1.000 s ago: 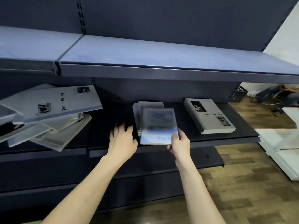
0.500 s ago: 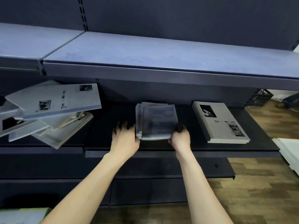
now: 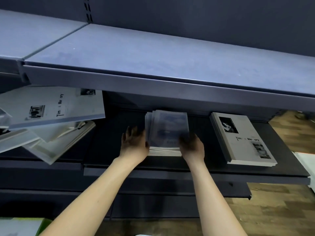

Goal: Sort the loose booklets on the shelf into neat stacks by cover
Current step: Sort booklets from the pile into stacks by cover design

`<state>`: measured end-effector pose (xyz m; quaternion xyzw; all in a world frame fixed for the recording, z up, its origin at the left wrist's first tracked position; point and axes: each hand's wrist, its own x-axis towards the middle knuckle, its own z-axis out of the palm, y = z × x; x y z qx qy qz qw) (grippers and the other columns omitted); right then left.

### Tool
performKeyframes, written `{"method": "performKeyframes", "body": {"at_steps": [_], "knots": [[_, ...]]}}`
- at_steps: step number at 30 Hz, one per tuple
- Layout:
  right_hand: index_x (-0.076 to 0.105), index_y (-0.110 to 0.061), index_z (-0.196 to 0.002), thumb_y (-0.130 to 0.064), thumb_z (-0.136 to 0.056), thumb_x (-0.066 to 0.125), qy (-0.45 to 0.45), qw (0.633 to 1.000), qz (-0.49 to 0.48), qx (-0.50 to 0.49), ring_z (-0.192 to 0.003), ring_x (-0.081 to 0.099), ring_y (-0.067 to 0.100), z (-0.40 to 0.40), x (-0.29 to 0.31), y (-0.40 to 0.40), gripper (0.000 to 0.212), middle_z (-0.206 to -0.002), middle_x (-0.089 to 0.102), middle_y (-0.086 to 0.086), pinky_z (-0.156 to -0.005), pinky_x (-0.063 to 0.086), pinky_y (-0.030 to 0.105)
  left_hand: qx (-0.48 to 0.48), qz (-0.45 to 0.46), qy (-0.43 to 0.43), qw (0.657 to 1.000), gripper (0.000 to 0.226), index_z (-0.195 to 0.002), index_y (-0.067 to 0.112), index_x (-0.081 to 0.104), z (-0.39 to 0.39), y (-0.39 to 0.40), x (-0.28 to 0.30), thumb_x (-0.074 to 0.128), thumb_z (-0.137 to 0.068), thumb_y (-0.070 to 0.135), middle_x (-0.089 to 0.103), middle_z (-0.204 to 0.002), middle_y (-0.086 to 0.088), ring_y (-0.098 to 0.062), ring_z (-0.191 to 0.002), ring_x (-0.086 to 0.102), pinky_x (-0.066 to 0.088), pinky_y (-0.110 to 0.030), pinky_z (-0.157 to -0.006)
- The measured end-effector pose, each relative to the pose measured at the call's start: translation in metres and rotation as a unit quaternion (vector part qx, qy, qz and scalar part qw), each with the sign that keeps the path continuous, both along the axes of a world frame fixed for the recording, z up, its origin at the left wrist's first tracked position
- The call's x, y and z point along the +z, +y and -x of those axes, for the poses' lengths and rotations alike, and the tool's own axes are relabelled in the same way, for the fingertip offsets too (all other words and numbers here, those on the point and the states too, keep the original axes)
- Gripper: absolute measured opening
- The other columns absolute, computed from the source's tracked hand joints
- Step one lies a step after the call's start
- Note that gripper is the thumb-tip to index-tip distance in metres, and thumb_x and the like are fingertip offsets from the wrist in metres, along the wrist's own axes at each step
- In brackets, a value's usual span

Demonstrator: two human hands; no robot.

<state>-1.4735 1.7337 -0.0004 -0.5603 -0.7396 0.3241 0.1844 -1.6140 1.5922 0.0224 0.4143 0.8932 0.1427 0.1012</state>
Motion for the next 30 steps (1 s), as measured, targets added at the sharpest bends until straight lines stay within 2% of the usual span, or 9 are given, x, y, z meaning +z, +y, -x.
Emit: {"method": "performKeyframes", "body": {"at_steps": [4,6,8,10,13,21,26,28,30], "knots": [[0.056,-0.017,-0.132,-0.07,-0.086,0.047,-0.078,0.995,-0.06,0.024,-0.122,0.053,0.031,-0.002,-0.016,0.005,0.071,-0.129,0.059,0.011,-0.094,0.046,0.04,0.012,0.006,-0.014,1.0,0.053,-0.151,0.024,0.028,0.002,0.005,0.006,0.041,-0.101,0.031,0.016,-0.16,-0.01,-0.034,-0.149,0.007,0.012,-0.048,-0.121],[0.055,-0.015,-0.133,-0.071,-0.084,0.048,-0.091,0.993,-0.052,0.045,-0.125,0.047,0.033,0.001,-0.023,0.009,0.075,-0.131,0.055,0.012,-0.095,0.041,0.039,0.016,0.004,-0.015,1.0,0.053,-0.152,0.023,0.027,0.002,0.007,0.008,0.041,-0.101,0.029,0.015,-0.161,-0.01,-0.034,-0.149,0.007,0.012,-0.048,-0.121],[0.051,-0.017,-0.134,-0.062,-0.087,0.055,-0.043,0.997,-0.028,0.059,-0.116,0.052,0.027,0.005,-0.023,0.011,0.066,-0.128,0.056,0.008,-0.087,0.043,0.031,0.017,0.002,-0.015,1.0,0.052,-0.151,0.022,0.029,0.003,0.009,0.006,0.042,-0.1,0.028,0.017,-0.16,-0.01,-0.034,-0.149,0.01,0.015,-0.049,-0.121],[0.046,-0.019,-0.137,-0.043,-0.093,0.061,0.057,0.996,0.019,0.068,-0.097,0.058,0.01,0.007,-0.017,0.008,0.052,-0.119,0.059,-0.002,-0.07,0.043,0.012,0.02,-0.001,-0.012,1.0,0.05,-0.148,0.022,0.033,0.003,0.013,0.006,0.043,-0.1,0.028,0.022,-0.158,-0.01,-0.034,-0.148,0.014,0.018,-0.049,-0.12],[0.048,-0.02,-0.132,-0.024,-0.098,0.06,0.114,0.99,0.03,0.076,-0.079,0.054,-0.004,0.008,-0.014,0.006,0.036,-0.102,0.056,-0.012,-0.057,0.044,0.004,0.022,-0.003,-0.005,1.0,0.05,-0.148,0.022,0.034,0.004,0.016,0.005,0.044,-0.1,0.031,0.023,-0.158,-0.011,-0.034,-0.148,0.013,0.018,-0.05,-0.12],[0.049,-0.024,-0.133,-0.023,-0.099,0.057,0.129,0.986,0.02,0.101,-0.079,0.054,-0.008,0.012,-0.015,0.009,0.034,-0.099,0.055,-0.016,-0.058,0.043,0.004,0.019,0.007,-0.011,1.0,0.052,-0.15,0.022,0.033,0.005,0.019,0.001,0.044,-0.1,0.031,0.019,-0.16,-0.011,-0.034,-0.149,0.011,0.016,-0.049,-0.121],[0.049,-0.026,-0.132,-0.024,-0.099,0.057,0.126,0.986,0.027,0.107,-0.089,0.06,0.001,0.016,-0.017,0.009,0.033,-0.104,0.058,-0.013,-0.062,0.042,0.006,0.024,0.001,-0.009,1.0,0.05,-0.148,0.022,0.035,0.004,0.022,0.003,0.044,-0.1,0.03,0.021,-0.159,-0.01,-0.033,-0.148,0.013,0.017,-0.048,-0.121],[0.048,-0.025,-0.132,-0.025,-0.1,0.056,0.117,0.987,0.023,0.111,-0.097,0.061,0.004,0.018,-0.019,0.008,0.033,-0.114,0.06,-0.009,-0.07,0.047,0.01,0.022,0.001,-0.012,1.0,0.051,-0.15,0.022,0.033,0.002,0.021,0.005,0.044,-0.1,0.03,0.018,-0.16,-0.011,-0.034,-0.149,0.011,0.016,-0.048,-0.121],[0.045,-0.02,-0.138,-0.027,-0.1,0.054,0.09,0.989,-0.007,0.119,-0.128,0.053,0.019,0.02,-0.022,0.007,0.04,-0.137,0.053,0.002,-0.094,0.053,0.03,0.021,0.003,-0.016,1.0,0.051,-0.151,0.021,0.032,0.002,0.02,0.007,0.042,-0.101,0.029,0.016,-0.161,-0.011,-0.034,-0.149,0.009,0.014,-0.048,-0.122]]}}
